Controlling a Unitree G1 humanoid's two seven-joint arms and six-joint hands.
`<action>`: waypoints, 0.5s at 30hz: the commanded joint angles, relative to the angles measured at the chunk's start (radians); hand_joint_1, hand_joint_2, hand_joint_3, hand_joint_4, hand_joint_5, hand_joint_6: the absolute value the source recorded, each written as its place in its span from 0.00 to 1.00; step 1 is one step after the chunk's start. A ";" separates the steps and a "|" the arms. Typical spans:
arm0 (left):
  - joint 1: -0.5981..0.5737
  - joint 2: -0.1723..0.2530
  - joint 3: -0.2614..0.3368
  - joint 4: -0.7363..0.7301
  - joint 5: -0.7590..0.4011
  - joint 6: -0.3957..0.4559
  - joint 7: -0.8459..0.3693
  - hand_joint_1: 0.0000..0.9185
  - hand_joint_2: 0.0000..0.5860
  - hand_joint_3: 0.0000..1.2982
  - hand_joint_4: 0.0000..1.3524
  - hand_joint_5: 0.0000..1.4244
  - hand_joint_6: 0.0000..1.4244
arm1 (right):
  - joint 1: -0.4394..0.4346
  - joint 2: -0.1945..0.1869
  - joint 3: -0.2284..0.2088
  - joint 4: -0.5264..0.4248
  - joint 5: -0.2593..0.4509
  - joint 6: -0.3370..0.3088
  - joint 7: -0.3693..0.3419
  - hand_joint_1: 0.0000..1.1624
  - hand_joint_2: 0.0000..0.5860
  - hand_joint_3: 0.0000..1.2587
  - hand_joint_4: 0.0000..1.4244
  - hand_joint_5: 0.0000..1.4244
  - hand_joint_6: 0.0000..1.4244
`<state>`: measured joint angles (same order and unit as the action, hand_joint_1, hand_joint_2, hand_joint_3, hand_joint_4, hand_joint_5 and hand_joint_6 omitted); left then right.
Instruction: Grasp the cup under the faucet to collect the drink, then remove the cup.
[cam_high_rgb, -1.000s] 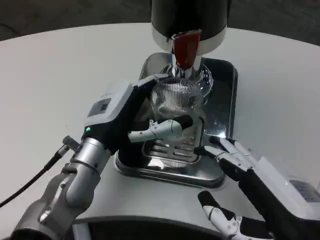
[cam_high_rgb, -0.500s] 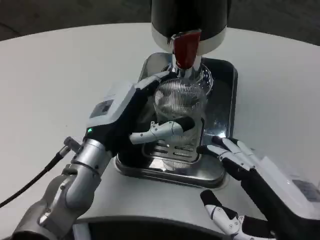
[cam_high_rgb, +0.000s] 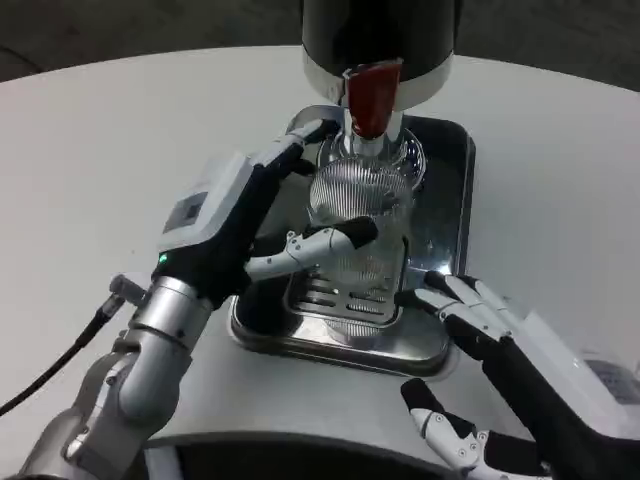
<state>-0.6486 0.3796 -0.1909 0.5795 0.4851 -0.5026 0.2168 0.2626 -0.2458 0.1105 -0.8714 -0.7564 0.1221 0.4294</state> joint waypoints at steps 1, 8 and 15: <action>0.040 0.014 0.025 -0.047 -0.006 0.019 -0.004 0.06 0.00 0.08 0.03 0.15 0.14 | 0.016 0.004 0.004 -0.003 0.000 0.000 -0.015 0.42 0.86 0.13 0.03 0.00 0.00; 0.101 0.028 0.085 -0.163 -0.078 0.050 -0.071 0.05 0.00 0.07 0.02 0.14 0.13 | 0.020 0.005 0.002 -0.006 0.004 0.001 -0.017 0.42 0.86 0.13 0.03 0.00 0.00; 0.150 0.039 0.149 -0.325 -0.195 0.079 -0.180 0.04 0.00 0.08 0.05 0.16 0.13 | 0.022 0.005 -0.001 -0.005 0.007 0.003 -0.018 0.42 0.86 0.14 0.03 0.00 0.00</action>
<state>-0.5268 0.4097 -0.0643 0.3207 0.3355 -0.4413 0.0785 0.2716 -0.2444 0.1132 -0.8715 -0.7561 0.1236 0.4248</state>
